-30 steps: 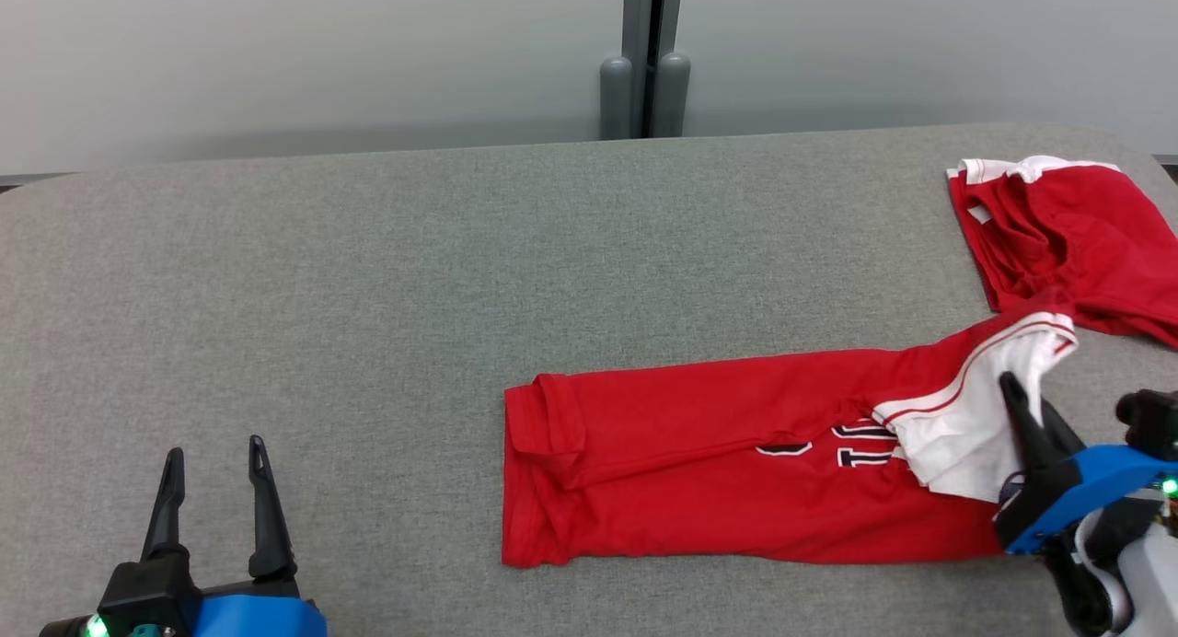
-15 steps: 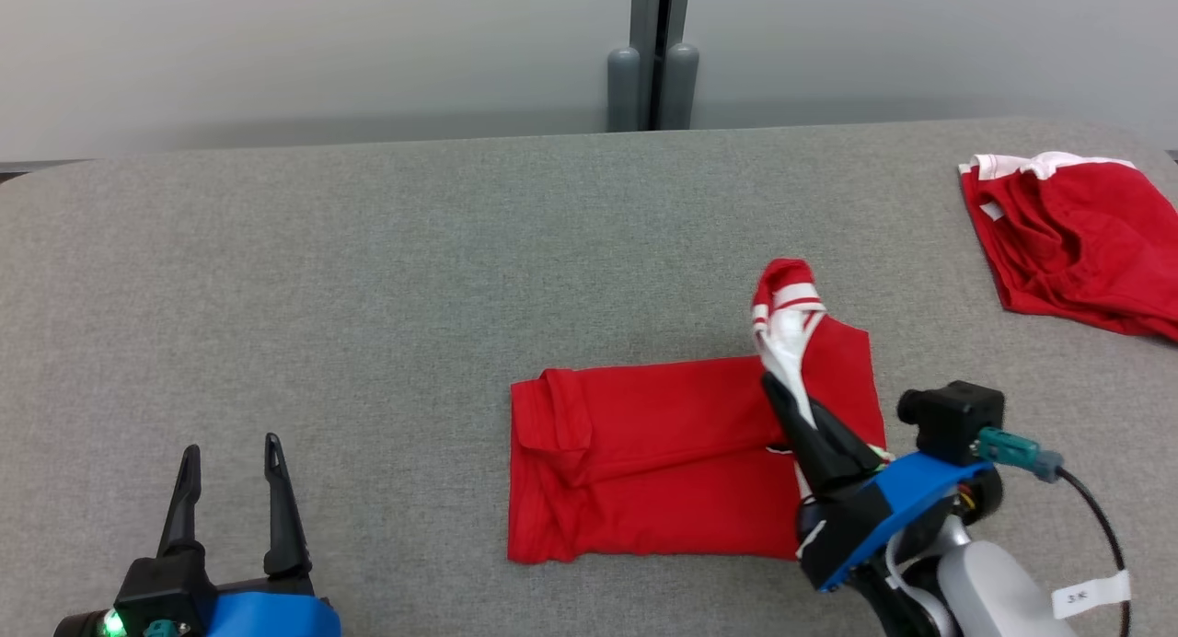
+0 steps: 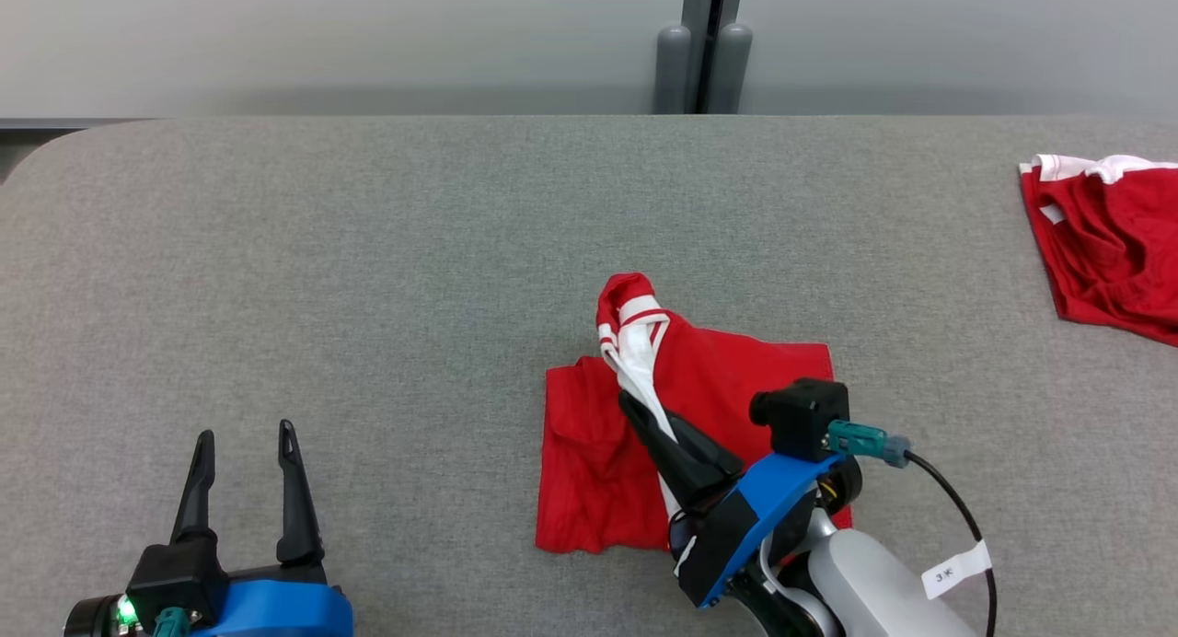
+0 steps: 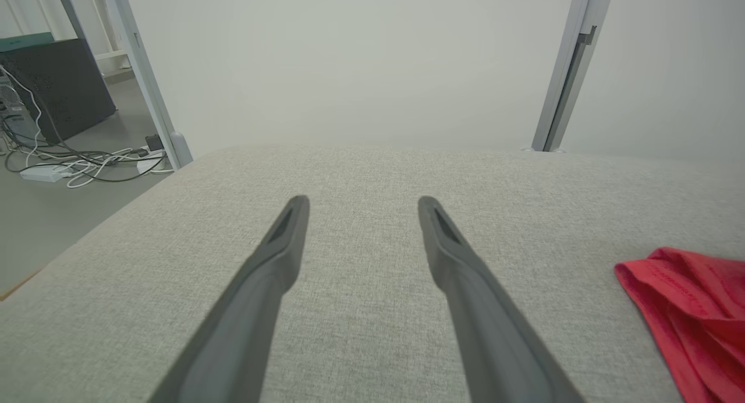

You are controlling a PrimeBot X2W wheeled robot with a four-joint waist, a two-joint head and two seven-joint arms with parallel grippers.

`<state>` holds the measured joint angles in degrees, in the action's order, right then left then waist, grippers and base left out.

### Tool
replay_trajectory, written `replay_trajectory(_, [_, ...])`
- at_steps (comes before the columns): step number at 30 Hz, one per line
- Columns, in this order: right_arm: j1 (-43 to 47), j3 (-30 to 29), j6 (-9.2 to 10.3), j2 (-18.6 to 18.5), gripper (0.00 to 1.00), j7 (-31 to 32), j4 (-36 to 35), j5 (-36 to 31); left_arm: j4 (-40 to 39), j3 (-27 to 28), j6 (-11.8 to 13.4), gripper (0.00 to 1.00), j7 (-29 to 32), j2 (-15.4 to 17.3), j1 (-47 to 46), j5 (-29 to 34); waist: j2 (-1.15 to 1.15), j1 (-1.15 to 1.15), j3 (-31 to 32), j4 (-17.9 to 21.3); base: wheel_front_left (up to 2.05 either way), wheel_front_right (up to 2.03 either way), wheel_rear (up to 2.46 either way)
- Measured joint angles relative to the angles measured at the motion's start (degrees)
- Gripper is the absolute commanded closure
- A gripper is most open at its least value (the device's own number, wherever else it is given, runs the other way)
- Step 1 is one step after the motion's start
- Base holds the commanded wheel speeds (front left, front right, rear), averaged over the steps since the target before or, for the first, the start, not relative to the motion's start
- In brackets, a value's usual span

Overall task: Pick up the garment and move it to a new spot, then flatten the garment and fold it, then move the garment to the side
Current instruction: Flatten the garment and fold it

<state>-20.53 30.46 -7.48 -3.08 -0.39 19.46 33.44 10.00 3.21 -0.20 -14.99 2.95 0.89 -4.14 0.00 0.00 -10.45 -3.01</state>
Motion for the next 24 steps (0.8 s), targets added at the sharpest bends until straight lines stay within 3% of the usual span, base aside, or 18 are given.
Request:
replay_trajectory(4, [-1.72, 2.82, 0.0, 0.14, 1.0, -2.25, 3.38, 4.14, 0.03, -0.33, 0.2, 0.0, 0.0, 0.0, -0.02, -0.33, 0.0, 0.0, -0.27, -0.61, 0.0, 0.0, 0.0])
replay_trajectory(5, [-2.2, 3.45, 0.0, 0.14, 0.84, -2.93, 4.34, 4.59, 0.25, -0.38, 0.22, 0.0, 0.0, 0.0, -0.12, -0.36, 0.0, 0.0, -0.37, -0.72, 0.0, 0.0, 0.0])
replay_trajectory(6, [-2.77, 4.17, 0.0, 0.13, 0.02, -3.52, 5.27, 5.24, 0.46, -0.48, 0.24, 0.0, 0.0, -0.01, -0.27, -0.38, 0.0, 0.0, -0.45, -0.8, 0.0, 0.0, 0.0])
replay_trajectory(11, [-5.53, 6.66, 0.0, 0.21, 0.0, -6.61, 9.6, 7.08, 1.07, -0.49, 0.27, 0.0, 0.0, -0.01, -1.06, -0.42, 0.0, 0.0, -0.45, -0.7, 0.0, 0.0, 0.0])
replay_trajectory(15, [-7.87, 5.75, 0.0, 0.25, 0.0, -10.22, 12.14, 4.66, 1.31, -0.22, 0.35, 0.0, 0.0, -0.01, -1.04, -0.26, 0.0, 0.0, 0.09, 0.18, 0.0, 0.0, 0.0])
replay_trajectory(24, [-7.96, -5.93, 0.0, -4.09, 0.0, -14.36, 10.68, -2.76, 1.57, 0.91, -0.15, 0.0, 0.0, 0.0, 0.22, 0.7, 0.0, 0.0, 2.38, 2.76, 0.0, 0.0, 0.0])
